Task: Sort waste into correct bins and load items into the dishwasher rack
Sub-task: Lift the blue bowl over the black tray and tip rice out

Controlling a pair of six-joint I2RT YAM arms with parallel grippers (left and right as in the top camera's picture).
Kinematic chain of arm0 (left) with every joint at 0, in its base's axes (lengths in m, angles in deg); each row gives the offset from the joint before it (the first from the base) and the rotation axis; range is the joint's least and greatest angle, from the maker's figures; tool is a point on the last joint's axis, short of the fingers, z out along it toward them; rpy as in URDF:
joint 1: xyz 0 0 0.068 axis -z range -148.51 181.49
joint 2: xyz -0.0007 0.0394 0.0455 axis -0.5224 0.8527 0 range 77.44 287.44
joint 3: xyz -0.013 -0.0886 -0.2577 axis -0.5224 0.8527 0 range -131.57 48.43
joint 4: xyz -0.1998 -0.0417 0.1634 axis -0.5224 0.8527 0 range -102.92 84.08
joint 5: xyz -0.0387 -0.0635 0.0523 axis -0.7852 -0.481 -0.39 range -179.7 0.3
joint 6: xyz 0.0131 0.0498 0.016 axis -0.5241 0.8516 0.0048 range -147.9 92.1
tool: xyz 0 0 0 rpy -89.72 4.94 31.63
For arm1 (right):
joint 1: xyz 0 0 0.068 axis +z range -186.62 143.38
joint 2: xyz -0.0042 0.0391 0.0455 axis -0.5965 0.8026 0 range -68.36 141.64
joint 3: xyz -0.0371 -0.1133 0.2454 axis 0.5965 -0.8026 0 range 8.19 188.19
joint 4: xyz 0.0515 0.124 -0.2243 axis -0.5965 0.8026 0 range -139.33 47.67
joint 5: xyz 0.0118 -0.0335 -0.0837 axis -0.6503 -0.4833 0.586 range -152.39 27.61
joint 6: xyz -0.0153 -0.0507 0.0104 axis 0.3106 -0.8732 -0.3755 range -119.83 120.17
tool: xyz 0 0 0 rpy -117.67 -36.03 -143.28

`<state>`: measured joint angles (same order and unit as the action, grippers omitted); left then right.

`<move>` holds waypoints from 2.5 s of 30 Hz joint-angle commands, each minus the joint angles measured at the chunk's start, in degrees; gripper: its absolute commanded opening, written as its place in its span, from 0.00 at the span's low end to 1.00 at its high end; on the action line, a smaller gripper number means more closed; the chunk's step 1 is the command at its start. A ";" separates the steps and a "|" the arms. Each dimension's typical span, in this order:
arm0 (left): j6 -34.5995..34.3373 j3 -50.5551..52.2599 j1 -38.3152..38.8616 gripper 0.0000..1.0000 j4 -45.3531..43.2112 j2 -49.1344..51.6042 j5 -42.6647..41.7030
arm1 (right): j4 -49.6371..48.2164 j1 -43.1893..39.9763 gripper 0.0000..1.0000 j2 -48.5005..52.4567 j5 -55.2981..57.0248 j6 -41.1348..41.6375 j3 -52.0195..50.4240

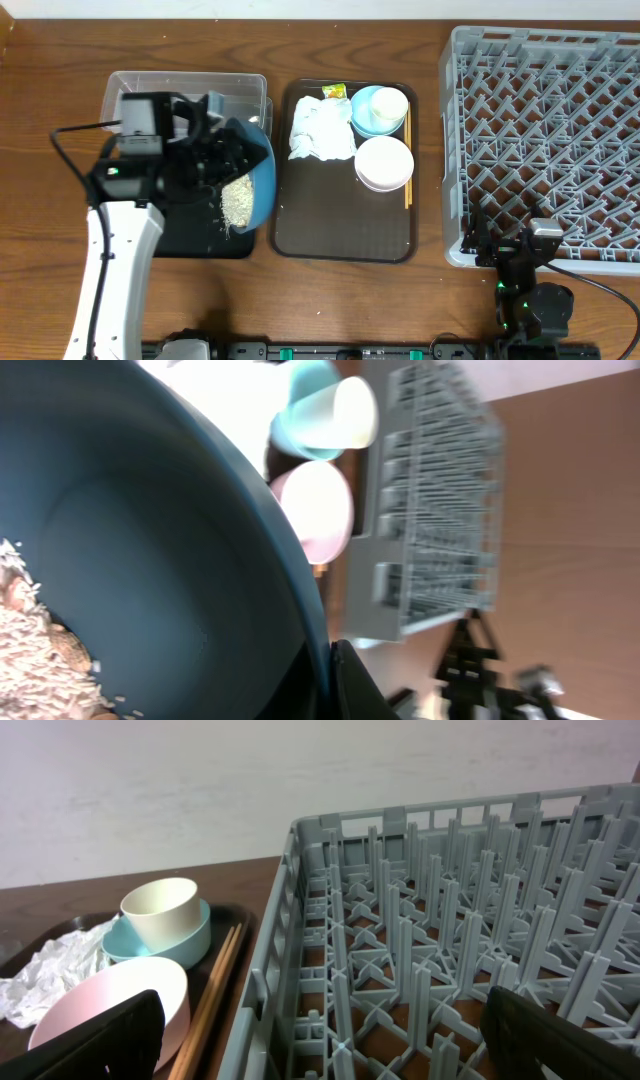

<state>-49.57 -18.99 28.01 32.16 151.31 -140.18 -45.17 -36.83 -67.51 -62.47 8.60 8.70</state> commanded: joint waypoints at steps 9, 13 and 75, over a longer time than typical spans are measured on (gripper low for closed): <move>9.35 -0.20 -13.97 0.06 5.75 -0.90 -19.15 | 0.07 -0.68 0.99 -0.09 0.02 -0.81 -0.20; 11.15 1.07 -18.53 0.06 6.05 -0.90 -24.61 | 0.07 -0.68 0.99 -0.09 0.02 -0.81 -0.20; 16.81 11.96 -11.67 0.06 7.98 -11.28 -27.67 | 0.07 -0.68 0.99 -0.09 0.02 -0.81 -0.20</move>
<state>-30.64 -6.77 8.80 41.34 141.50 -174.82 -45.17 -36.83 -67.51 -62.47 8.60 8.70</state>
